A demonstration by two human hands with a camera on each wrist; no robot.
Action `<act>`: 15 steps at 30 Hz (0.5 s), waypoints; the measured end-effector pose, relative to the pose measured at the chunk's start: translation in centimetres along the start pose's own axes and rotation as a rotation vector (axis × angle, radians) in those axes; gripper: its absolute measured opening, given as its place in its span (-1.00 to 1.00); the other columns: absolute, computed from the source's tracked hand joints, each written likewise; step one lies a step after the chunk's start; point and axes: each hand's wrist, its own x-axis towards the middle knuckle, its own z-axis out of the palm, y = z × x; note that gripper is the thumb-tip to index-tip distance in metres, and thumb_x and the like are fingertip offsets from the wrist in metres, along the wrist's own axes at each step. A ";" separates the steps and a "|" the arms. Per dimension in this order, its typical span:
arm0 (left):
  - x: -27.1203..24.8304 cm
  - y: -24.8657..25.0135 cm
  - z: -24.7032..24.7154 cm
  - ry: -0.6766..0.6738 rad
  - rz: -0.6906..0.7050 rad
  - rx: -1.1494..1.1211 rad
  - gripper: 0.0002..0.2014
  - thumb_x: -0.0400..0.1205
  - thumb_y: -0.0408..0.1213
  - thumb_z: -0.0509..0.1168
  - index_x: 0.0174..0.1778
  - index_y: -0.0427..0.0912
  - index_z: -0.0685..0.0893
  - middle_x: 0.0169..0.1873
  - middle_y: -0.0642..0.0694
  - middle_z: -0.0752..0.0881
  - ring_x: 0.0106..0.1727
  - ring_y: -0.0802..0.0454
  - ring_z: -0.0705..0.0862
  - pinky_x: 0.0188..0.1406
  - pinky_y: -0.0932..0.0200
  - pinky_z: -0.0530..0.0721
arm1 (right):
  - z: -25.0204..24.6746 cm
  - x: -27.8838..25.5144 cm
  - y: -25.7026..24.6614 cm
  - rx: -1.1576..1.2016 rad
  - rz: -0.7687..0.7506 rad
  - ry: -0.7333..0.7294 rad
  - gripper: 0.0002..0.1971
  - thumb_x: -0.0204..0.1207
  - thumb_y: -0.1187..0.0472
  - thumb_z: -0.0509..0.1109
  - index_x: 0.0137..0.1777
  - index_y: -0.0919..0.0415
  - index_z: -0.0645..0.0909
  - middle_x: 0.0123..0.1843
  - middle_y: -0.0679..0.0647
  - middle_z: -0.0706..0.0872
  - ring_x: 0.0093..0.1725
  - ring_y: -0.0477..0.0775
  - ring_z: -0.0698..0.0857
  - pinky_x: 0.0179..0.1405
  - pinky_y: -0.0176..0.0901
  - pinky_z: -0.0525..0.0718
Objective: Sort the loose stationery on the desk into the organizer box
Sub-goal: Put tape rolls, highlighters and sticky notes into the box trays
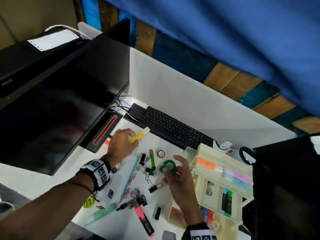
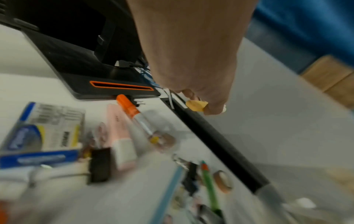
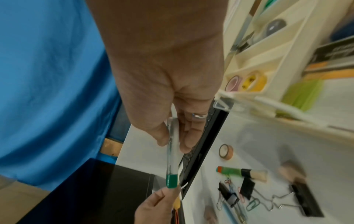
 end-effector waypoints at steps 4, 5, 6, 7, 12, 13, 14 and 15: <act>-3.8 6.1 0.5 -0.054 0.201 -0.128 -0.80 0.46 -0.17 0.63 -0.07 0.07 0.78 -0.22 0.28 0.69 -0.12 0.23 0.63 -0.20 0.16 0.60 | -3.7 -2.2 1.1 0.028 0.026 0.078 -0.70 0.68 0.19 0.50 0.33 -0.13 0.62 0.02 0.11 0.82 -0.13 0.18 0.84 -0.15 -0.04 0.82; -4.6 8.0 0.7 -0.080 0.264 -0.152 -0.78 0.45 -0.17 0.63 -0.05 0.09 0.79 -0.21 0.29 0.70 -0.10 0.24 0.65 -0.17 0.19 0.62 | -4.8 -2.8 1.4 0.014 0.036 0.092 -0.70 0.68 0.21 0.49 0.31 -0.16 0.64 0.03 0.08 0.83 -0.12 0.17 0.83 -0.15 -0.03 0.83; -5.2 10.0 1.1 -0.120 0.321 -0.172 -0.77 0.45 -0.17 0.63 -0.03 0.10 0.80 -0.20 0.29 0.71 -0.08 0.24 0.67 -0.17 0.22 0.63 | -5.9 -3.3 1.7 0.002 0.043 0.107 -0.71 0.69 0.21 0.49 0.30 -0.17 0.64 0.04 0.05 0.85 -0.10 0.14 0.84 -0.12 0.02 0.85; -5.7 12.1 1.5 -0.173 0.380 -0.178 -0.77 0.46 -0.17 0.62 -0.01 0.11 0.81 -0.19 0.28 0.72 -0.07 0.23 0.69 -0.18 0.25 0.64 | -7.1 -3.9 1.9 -0.006 0.047 0.129 -0.70 0.69 0.22 0.48 0.31 -0.16 0.63 0.05 0.03 0.86 -0.07 0.11 0.85 -0.06 0.07 0.86; -7.0 19.8 5.5 -0.402 0.670 0.054 -0.80 0.53 -0.12 0.56 0.06 0.08 0.84 -0.12 0.16 0.82 -0.08 0.11 0.70 -0.10 0.15 0.65 | -12.7 -7.3 2.8 0.074 0.037 0.302 -0.69 0.68 0.35 0.46 0.35 0.06 0.62 0.02 0.09 0.89 -0.06 0.15 0.87 -0.13 -0.06 0.84; -7.1 20.7 6.5 -0.434 0.695 0.129 -0.80 0.56 -0.10 0.53 0.09 0.08 0.84 -0.09 0.09 0.83 -0.07 0.07 0.70 -0.07 0.13 0.66 | -13.8 -8.0 3.1 0.086 0.036 0.333 -0.70 0.69 0.34 0.45 0.35 0.06 0.62 0.00 0.10 0.89 -0.15 0.15 0.86 -0.25 -0.06 0.84; -7.1 21.2 7.3 -0.468 0.711 0.194 -0.79 0.58 -0.10 0.51 0.13 0.09 0.83 -0.06 0.06 0.83 -0.04 0.06 0.70 -0.03 0.12 0.66 | -14.9 -8.7 3.5 0.086 0.028 0.366 -0.72 0.69 0.31 0.45 0.34 0.04 0.63 -0.04 0.09 0.88 -0.25 0.12 0.84 -0.36 -0.06 0.81; -7.1 21.7 8.1 -0.505 0.721 0.251 -0.79 0.60 -0.09 0.49 0.15 0.09 0.82 -0.03 0.07 0.83 -0.01 0.05 0.70 0.03 0.13 0.65 | -15.9 -9.5 3.9 0.084 0.020 0.396 -0.73 0.69 0.29 0.46 0.32 0.00 0.64 -0.08 0.10 0.88 -0.29 0.11 0.82 -0.40 -0.05 0.79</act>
